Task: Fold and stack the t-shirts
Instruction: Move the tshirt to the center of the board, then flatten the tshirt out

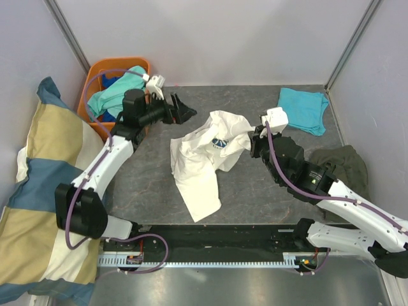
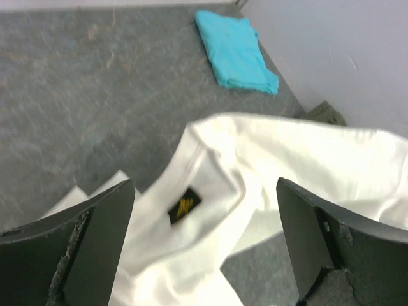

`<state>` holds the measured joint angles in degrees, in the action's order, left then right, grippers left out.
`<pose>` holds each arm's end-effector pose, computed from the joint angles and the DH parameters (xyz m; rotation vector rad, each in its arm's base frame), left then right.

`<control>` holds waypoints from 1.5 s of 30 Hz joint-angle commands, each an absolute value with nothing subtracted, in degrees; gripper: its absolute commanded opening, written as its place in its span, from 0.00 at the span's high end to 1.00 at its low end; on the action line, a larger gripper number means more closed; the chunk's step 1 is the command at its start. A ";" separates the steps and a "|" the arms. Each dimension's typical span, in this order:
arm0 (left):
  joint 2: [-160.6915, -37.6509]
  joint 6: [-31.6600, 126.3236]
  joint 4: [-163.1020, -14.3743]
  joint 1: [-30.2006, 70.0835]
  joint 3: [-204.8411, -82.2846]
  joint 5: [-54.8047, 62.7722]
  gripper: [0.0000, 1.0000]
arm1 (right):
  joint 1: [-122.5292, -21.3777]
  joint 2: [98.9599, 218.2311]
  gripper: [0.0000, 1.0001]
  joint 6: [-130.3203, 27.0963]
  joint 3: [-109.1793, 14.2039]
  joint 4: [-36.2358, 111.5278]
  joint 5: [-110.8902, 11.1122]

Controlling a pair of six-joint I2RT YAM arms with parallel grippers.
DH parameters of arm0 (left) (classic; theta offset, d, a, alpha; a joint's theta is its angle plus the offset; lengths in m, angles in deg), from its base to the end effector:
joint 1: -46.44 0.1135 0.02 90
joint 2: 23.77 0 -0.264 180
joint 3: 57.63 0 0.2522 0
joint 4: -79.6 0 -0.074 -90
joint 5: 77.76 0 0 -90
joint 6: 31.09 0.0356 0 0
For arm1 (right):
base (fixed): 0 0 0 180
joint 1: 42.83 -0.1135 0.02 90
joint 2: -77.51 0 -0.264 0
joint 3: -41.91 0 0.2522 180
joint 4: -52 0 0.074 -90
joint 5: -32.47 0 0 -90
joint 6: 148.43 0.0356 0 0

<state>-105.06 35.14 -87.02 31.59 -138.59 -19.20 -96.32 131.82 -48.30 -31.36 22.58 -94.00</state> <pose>0.3177 -0.1035 0.3483 0.2622 1.8644 -0.9657 0.1392 0.1525 0.3912 -0.1906 1.7139 0.2640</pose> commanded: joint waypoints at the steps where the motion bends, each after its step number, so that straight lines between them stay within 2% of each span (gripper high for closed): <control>1: -98.31 32.46 -89.27 30.89 -128.63 -18.96 0.00 | -96.44 130.07 1.00 -49.37 -31.88 21.54 -100.42; 8: -85.49 28.86 -88.92 25.62 -108.87 -15.19 0.00 | -96.44 131.83 1.00 -49.37 -31.01 21.89 -100.51; 12: -80.64 27.19 -88.83 23.24 -101.82 -11.84 0.00 | -96.35 132.09 1.00 -49.02 -30.65 22.59 -99.37; 17: -80.28 27.27 -90.32 22.89 -97.06 -7.46 0.00 | -96.35 132.80 1.00 -48.76 -30.39 22.95 -97.61; 25: -87.65 27.62 -101.04 22.36 -95.12 -4.11 0.00 | -96.44 132.71 1.00 -48.85 -30.30 22.77 -95.94; 33: -104.00 30.08 -108.17 20.52 -100.13 -1.65 0.00 | -96.35 132.18 1.00 -48.94 -30.92 21.54 -96.20; 34: -105.14 30.69 -108.17 20.34 -101.61 -1.64 0.25 | -96.35 131.92 1.00 -48.93 -30.92 21.37 -96.29; 35: -106.46 30.96 -108.17 20.25 -102.41 -1.90 0.44 | -96.35 131.66 1.00 -48.93 -30.92 21.11 -96.20; 37: -108.57 30.97 -107.03 20.25 -104.51 -1.91 0.98 | -96.35 131.31 1.00 -48.85 -30.83 20.93 -96.29; 41: -105.34 32.45 -98.54 20.16 -107.34 -0.42 0.98 | -96.35 130.42 1.00 -49.46 -30.65 20.66 -96.72; 44: -95.69 35.61 -89.65 20.16 -111.89 4.41 0.98 | -96.35 129.72 1.00 -50.69 -30.65 20.66 -98.48; 45: -93.22 36.75 -81.62 20.16 -114.00 5.99 0.98 | -96.35 129.37 1.00 -51.04 -30.74 20.66 -99.62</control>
